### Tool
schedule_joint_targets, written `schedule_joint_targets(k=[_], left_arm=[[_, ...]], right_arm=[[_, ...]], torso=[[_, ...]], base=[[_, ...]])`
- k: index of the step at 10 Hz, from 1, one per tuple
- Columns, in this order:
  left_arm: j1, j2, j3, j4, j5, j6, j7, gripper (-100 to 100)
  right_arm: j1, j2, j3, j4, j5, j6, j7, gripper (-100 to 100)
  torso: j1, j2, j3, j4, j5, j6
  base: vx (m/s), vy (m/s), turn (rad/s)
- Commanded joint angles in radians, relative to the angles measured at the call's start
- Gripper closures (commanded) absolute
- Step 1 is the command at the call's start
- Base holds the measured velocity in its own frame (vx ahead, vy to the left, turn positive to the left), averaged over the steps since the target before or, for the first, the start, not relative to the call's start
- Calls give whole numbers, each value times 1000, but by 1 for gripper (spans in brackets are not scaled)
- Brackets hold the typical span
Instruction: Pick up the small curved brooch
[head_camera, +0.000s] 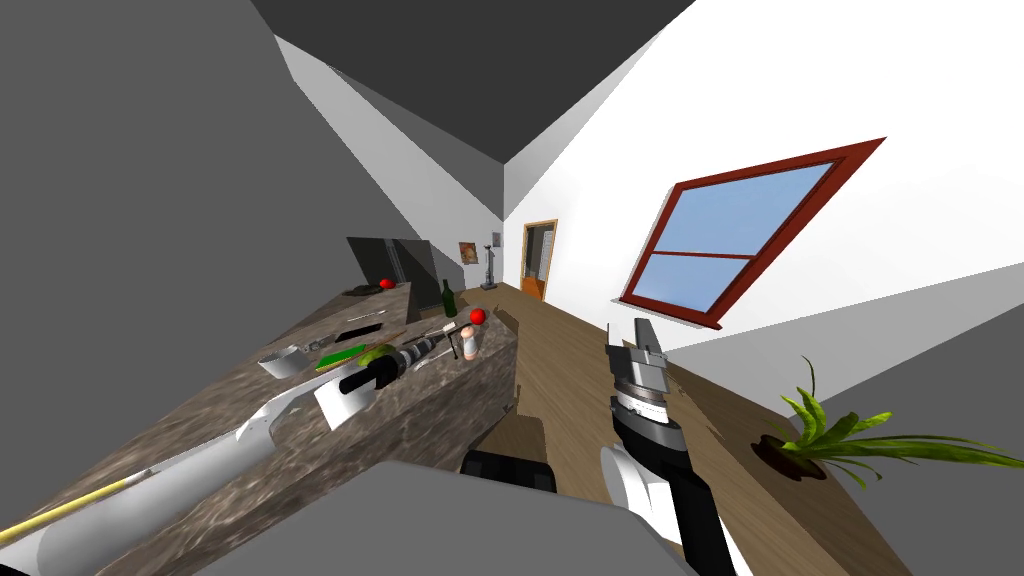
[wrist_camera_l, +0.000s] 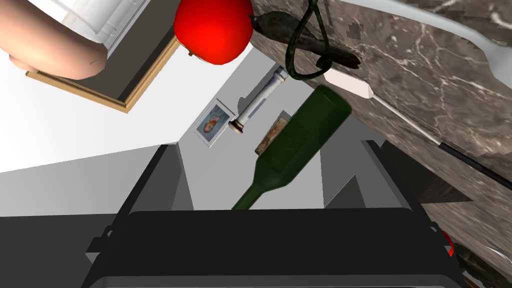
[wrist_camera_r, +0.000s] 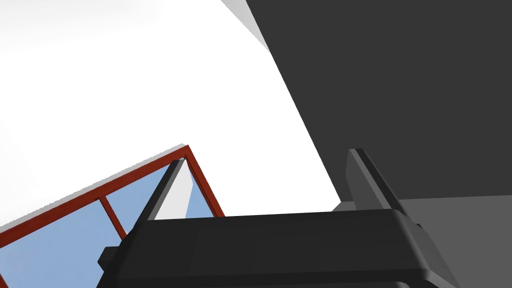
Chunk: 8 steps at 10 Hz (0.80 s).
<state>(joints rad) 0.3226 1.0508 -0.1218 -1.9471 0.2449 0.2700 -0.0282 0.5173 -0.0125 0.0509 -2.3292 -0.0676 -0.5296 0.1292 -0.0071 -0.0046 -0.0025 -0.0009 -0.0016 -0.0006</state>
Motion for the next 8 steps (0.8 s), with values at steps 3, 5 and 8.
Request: schedule_joint_targets(k=[3, 5, 8], left_arm=[[17, 44, 10, -26, 81, 24, 11, -100], [30, 74, 18, -42, 131, 41, 18, -100], [58, 138, 33, -72, 218, 80, 33, -100]], right_arm=[[0, 0, 0, 0, 0, 0, 0, 0], [0, 0, 0, 0, 0, 0, 0, 0], [0, 0, 0, 0, 0, 0, 0, 0]], torso=[[0, 0, 0, 0, 0, 0], [0, 0, 0, 0, 0, 0], [0, 0, 0, 0, 0, 0]], base=[[-7, -10, -3], [-3, -12, -15], [-2, -11, -34]])
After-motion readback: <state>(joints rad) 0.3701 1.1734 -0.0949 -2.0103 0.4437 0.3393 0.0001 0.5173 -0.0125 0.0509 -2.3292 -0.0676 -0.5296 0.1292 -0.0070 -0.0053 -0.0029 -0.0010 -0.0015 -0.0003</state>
